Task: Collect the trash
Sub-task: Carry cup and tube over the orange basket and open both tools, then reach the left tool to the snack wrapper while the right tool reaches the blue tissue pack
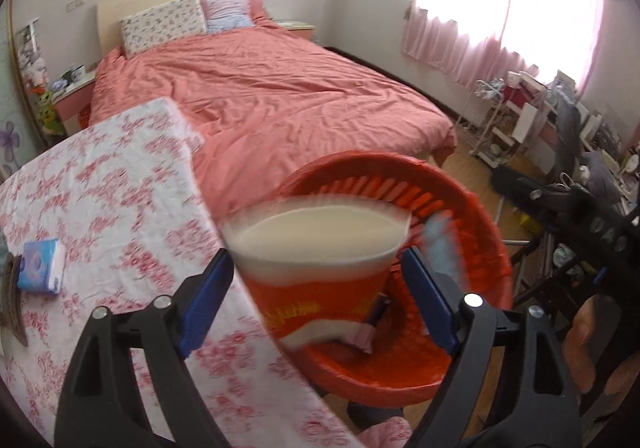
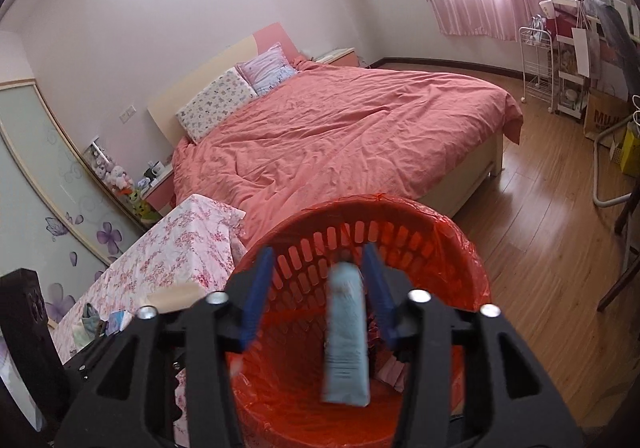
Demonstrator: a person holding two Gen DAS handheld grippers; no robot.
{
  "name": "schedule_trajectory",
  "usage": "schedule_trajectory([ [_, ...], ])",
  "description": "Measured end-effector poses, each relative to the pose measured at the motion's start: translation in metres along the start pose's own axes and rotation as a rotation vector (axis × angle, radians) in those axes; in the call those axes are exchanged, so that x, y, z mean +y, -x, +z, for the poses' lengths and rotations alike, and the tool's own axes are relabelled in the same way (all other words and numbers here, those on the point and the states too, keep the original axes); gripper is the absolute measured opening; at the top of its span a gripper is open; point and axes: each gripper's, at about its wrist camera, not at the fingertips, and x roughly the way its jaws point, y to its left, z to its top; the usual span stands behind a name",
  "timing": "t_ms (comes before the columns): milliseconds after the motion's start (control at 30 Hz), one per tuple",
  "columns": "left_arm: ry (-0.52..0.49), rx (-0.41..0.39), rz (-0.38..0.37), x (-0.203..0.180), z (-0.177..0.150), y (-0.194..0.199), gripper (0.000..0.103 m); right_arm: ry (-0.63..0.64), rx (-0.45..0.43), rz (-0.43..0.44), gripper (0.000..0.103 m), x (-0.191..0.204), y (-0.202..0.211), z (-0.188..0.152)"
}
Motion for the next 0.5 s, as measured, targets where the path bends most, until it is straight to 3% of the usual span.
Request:
schedule_trajectory([
  [200, 0.031, -0.002, 0.065, 0.035, -0.014, 0.015, 0.085, 0.023, 0.009, -0.029, 0.052, 0.009, 0.007, -0.012],
  [500, 0.083, -0.022, 0.253, 0.112, -0.058, 0.071, 0.085, 0.141, 0.006, -0.029, 0.054, 0.053, 0.019, -0.030],
])
